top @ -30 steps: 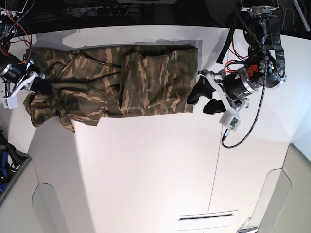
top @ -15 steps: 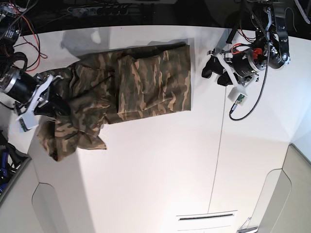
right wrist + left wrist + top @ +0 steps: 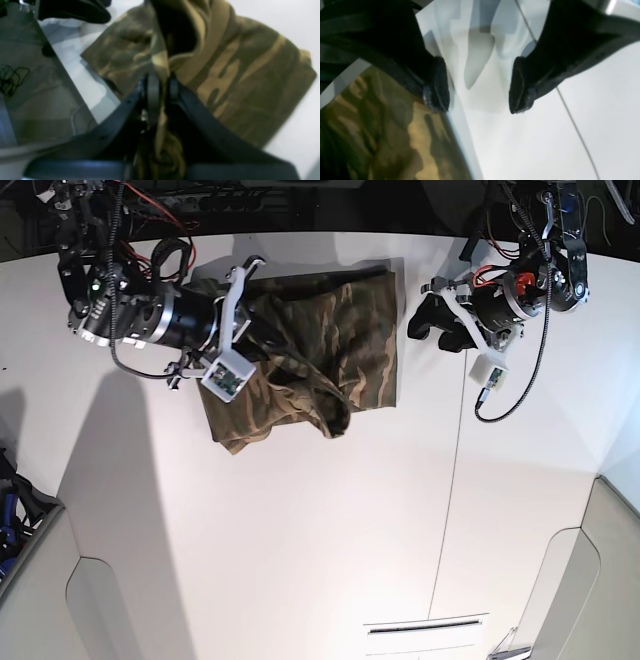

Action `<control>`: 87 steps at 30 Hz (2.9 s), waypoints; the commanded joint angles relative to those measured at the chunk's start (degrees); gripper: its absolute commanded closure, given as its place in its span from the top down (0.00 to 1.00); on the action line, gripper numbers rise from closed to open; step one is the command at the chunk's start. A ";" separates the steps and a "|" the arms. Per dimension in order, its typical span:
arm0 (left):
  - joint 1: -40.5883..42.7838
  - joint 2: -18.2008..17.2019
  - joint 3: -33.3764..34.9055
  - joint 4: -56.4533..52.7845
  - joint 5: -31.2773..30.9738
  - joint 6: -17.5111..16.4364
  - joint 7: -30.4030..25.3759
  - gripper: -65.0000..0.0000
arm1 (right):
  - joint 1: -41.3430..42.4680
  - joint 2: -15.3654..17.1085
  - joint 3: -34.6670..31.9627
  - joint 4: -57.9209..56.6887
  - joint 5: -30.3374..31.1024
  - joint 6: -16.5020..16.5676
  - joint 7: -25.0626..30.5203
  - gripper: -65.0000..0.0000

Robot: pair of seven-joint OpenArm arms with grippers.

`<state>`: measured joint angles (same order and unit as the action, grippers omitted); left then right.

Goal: Fold the T-shirt properly
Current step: 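Carry the right gripper's end of the shirt over onto the folded stack, then grasp the stack's edges with both grippers and tuck them inward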

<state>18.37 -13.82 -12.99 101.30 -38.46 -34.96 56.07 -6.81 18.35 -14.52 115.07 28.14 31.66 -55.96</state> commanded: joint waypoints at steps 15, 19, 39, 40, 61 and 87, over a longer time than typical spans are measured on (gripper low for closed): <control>-0.13 -0.50 -0.22 0.72 -4.20 0.04 0.98 0.63 | 1.73 -12.81 -4.04 -2.27 -6.34 0.02 5.46 0.16; -0.11 -0.52 -0.35 1.57 -4.17 0.04 1.79 0.63 | 1.73 -13.18 -4.04 -3.23 -5.84 0.07 6.51 0.47; 0.42 -5.22 -18.40 3.69 -32.79 -5.04 17.35 0.19 | 11.45 -13.77 3.80 -3.32 -6.14 -0.42 6.49 0.21; 0.72 -5.20 -18.40 4.13 -34.53 -5.04 17.94 0.17 | 11.91 -13.77 5.16 -3.43 -6.88 -0.42 6.49 0.10; 4.04 -0.98 8.26 19.80 -27.74 -5.04 16.09 0.16 | 23.37 -13.75 19.76 -30.34 -2.19 0.72 11.04 0.00; 1.29 2.64 12.00 3.85 -6.51 -5.04 3.61 0.16 | 25.33 -13.60 19.76 -44.81 1.51 2.21 8.46 0.00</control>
<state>19.97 -11.11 -0.86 104.31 -43.92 -39.51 60.62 16.99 4.49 5.13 69.41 28.51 33.23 -48.56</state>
